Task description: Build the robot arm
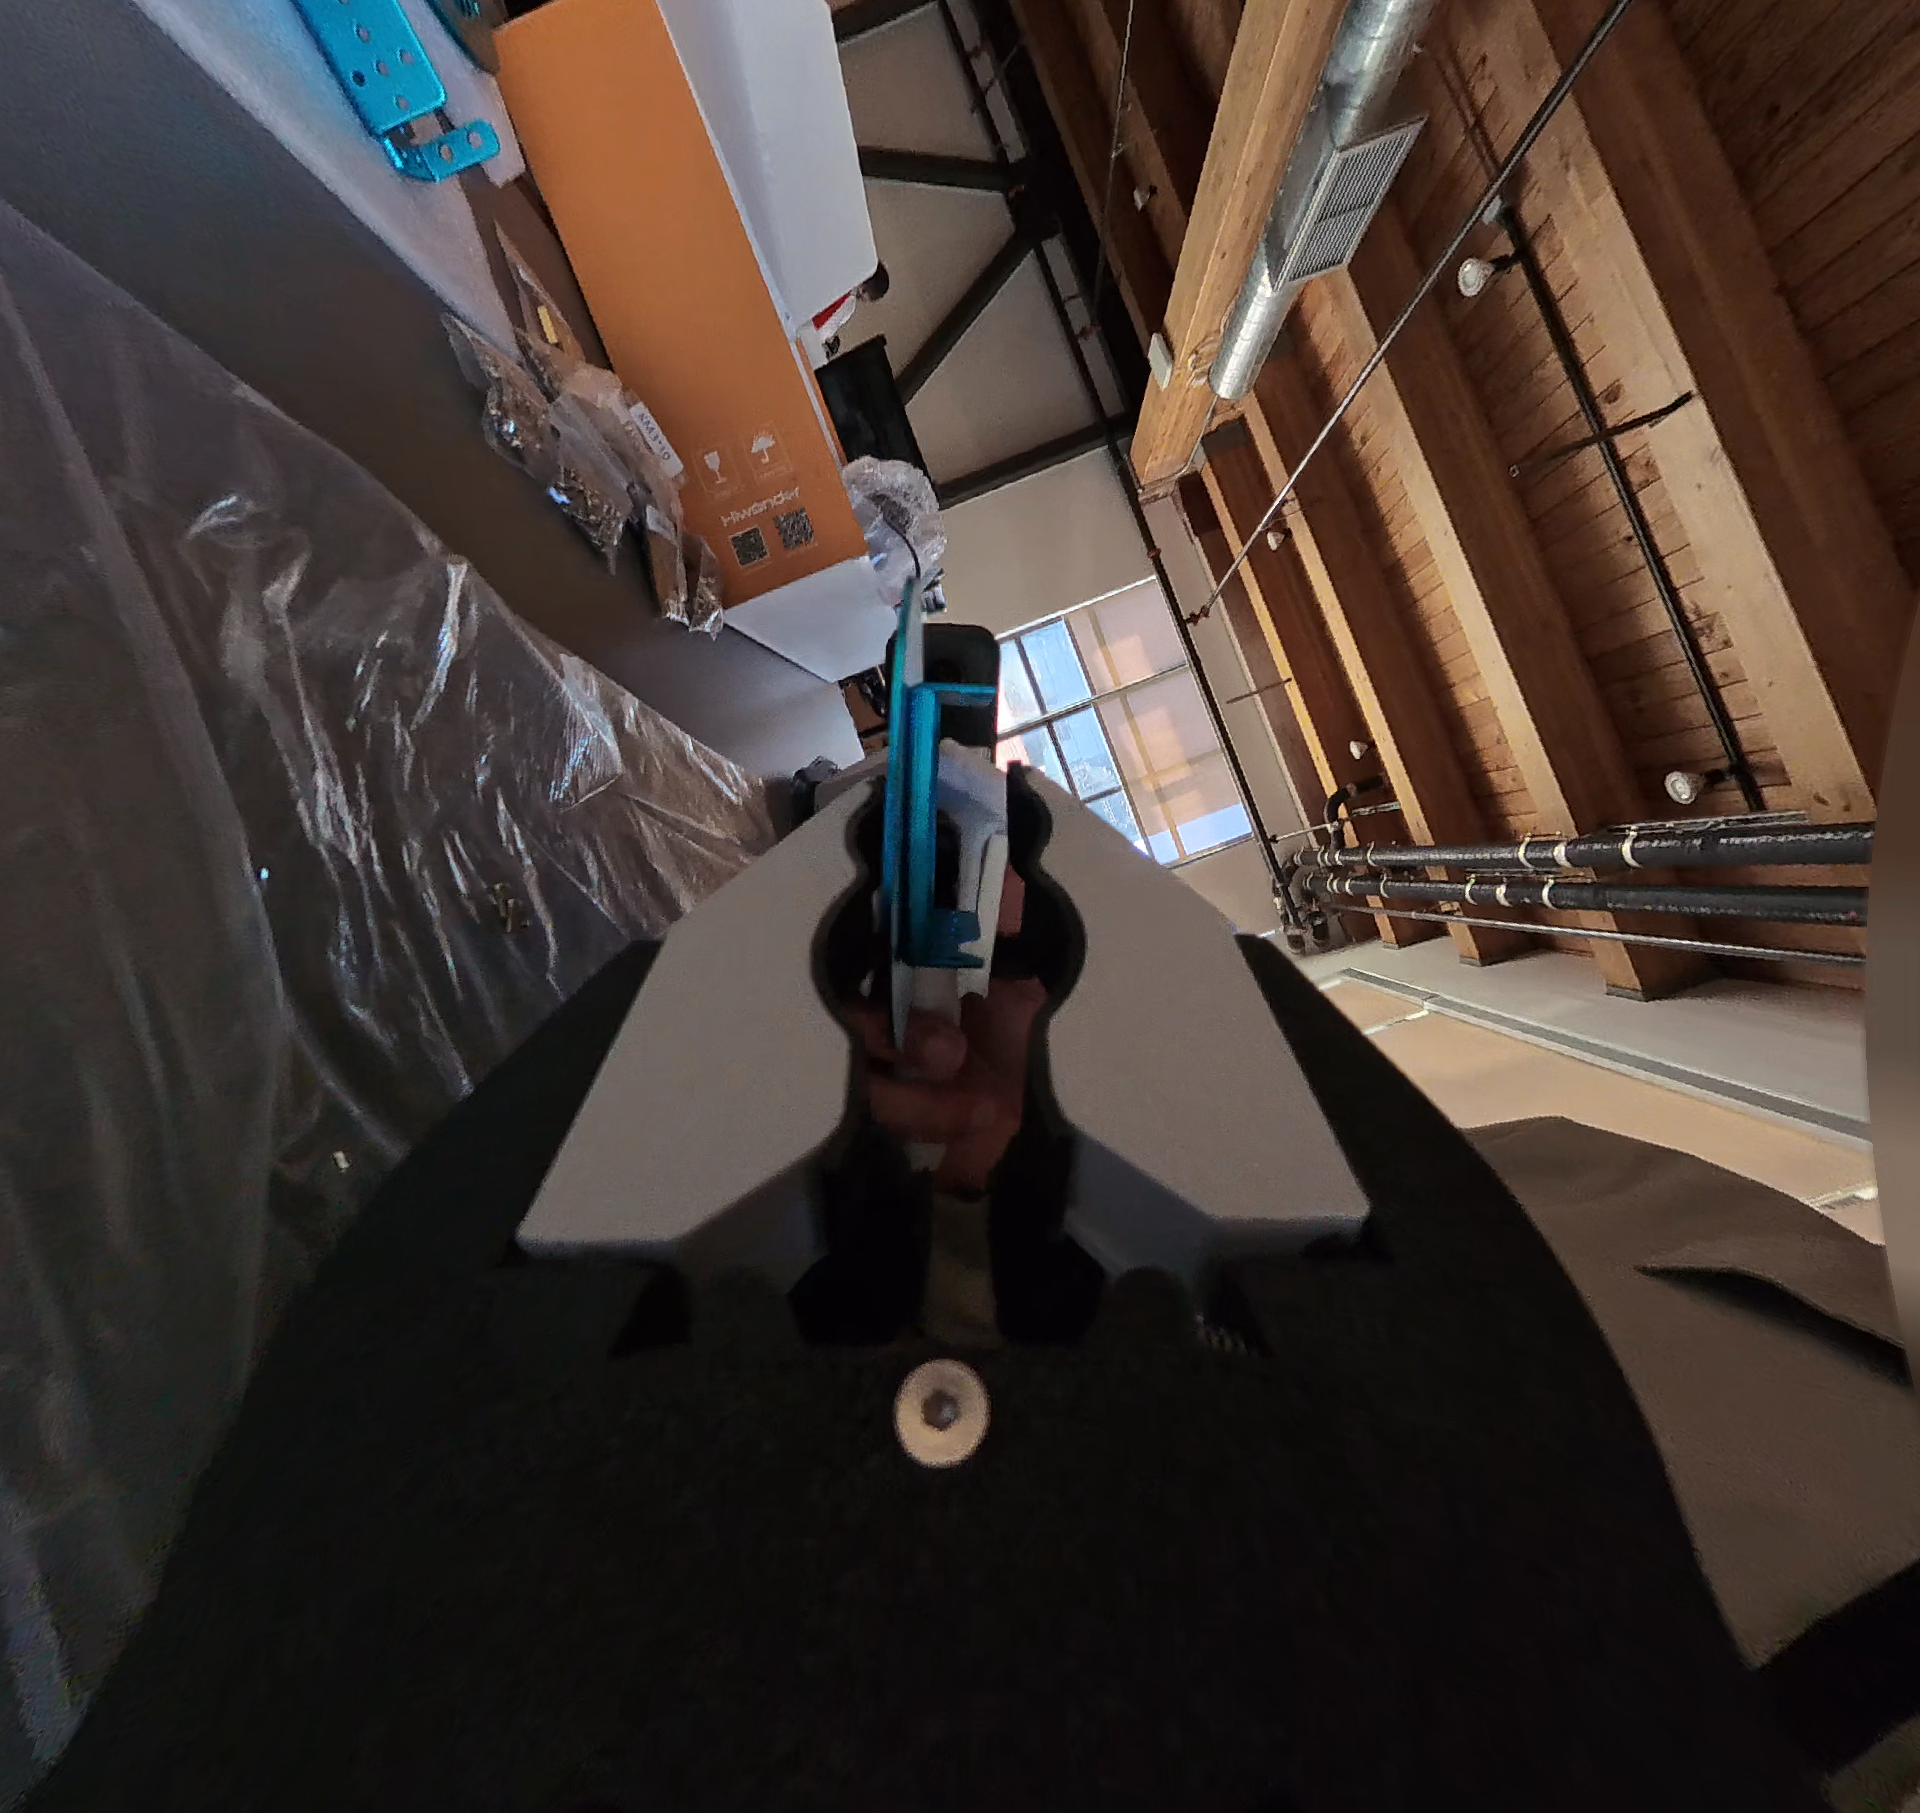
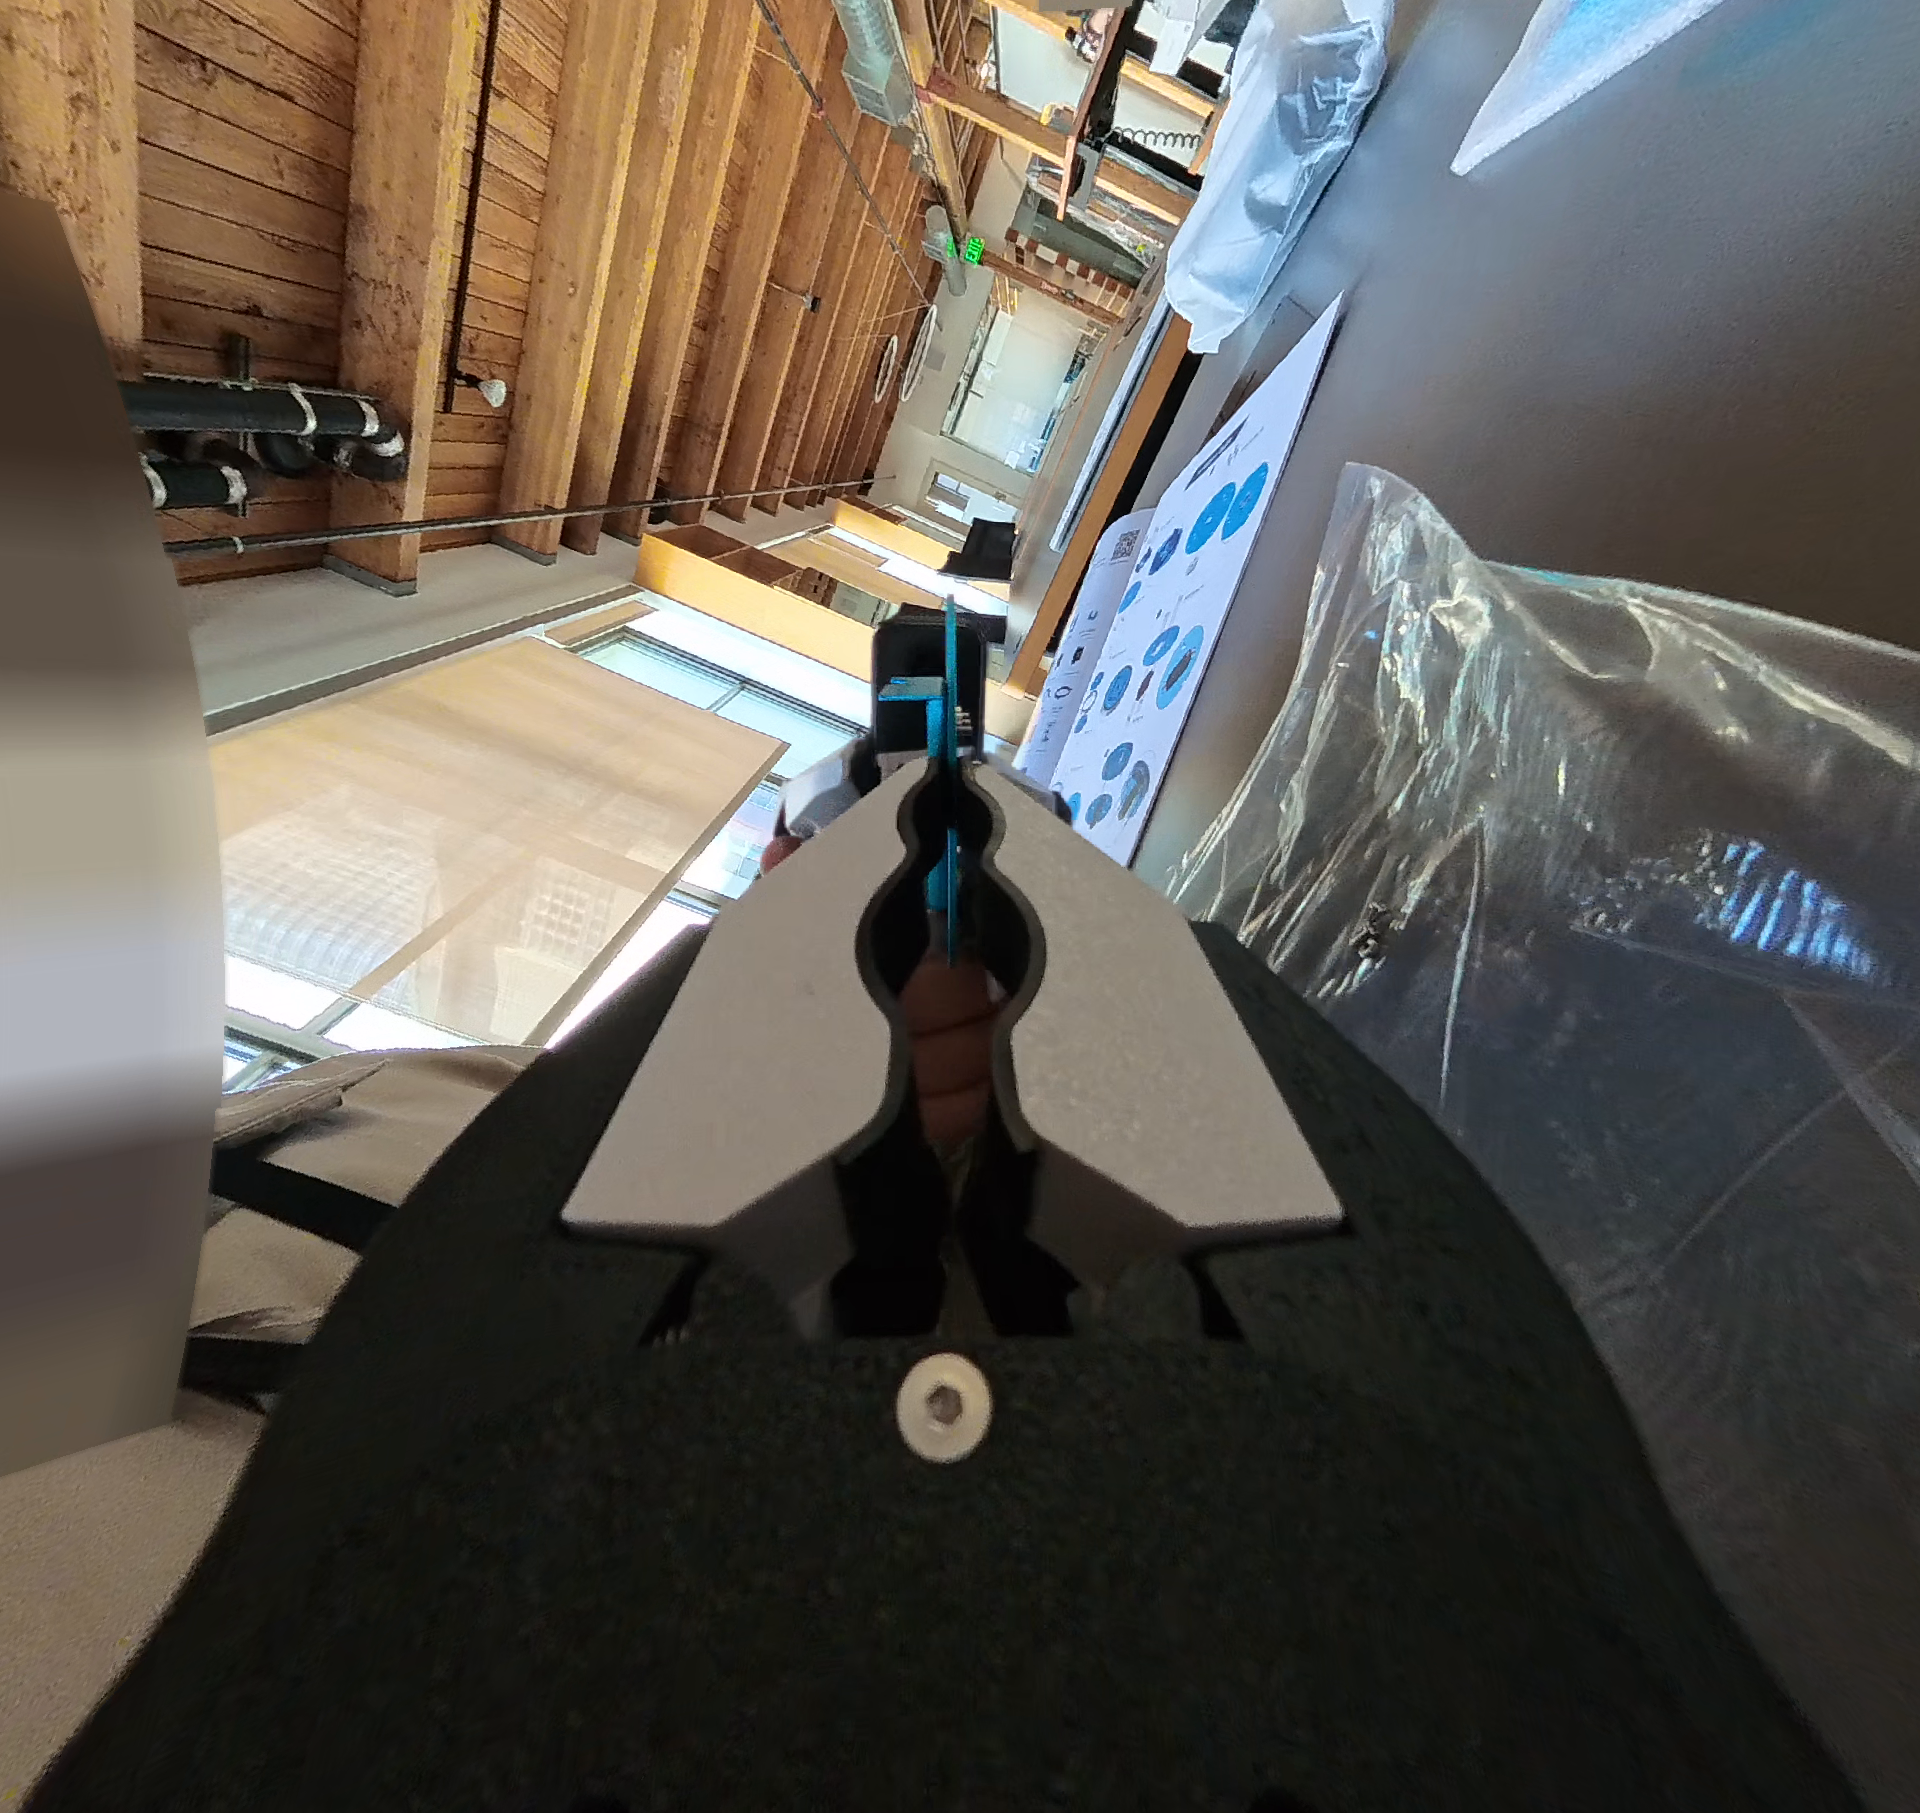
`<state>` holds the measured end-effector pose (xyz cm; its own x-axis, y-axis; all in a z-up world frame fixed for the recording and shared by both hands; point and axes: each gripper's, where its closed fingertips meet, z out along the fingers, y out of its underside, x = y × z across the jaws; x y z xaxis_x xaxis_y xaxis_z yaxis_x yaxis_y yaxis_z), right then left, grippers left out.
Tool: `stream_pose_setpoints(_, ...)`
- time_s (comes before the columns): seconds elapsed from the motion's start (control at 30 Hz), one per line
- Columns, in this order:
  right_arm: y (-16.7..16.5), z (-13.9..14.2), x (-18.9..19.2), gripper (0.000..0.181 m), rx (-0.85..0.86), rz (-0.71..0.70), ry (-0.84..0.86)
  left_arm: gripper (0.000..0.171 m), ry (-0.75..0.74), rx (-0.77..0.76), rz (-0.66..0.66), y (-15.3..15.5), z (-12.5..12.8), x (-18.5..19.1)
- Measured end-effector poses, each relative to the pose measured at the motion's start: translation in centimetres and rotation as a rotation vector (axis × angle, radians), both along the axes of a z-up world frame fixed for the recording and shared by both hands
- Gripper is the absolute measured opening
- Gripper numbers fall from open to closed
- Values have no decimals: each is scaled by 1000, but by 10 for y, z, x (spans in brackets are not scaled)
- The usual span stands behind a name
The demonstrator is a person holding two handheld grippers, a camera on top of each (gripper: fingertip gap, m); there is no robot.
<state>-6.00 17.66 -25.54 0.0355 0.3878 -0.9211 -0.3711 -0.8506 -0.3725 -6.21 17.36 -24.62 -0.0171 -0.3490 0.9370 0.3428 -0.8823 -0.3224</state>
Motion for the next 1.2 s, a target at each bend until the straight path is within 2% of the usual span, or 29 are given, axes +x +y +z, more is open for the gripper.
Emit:
stream_pose_setpoints(0.13,-1,0,0,0,-7,5,11,16,0,21,49,5,3,-3)
stream_pose_setpoints(0.47,-2,2,-2,0,-2,12,14,2,-6,13,61,4,-2,0)
stream_pose_setpoints(0.9,-4,3,-3,0,-7,24,27,2,-21,22,88,3,0,-1)
stream_pose_setpoints(1.1,-5,11,-2,0,59,15,34,1,-2,102,71,-1,8,-1)
stream_pose_setpoints(1.2,3,23,15,14,137,-43,25,1,95,287,34,-6,17,-3)
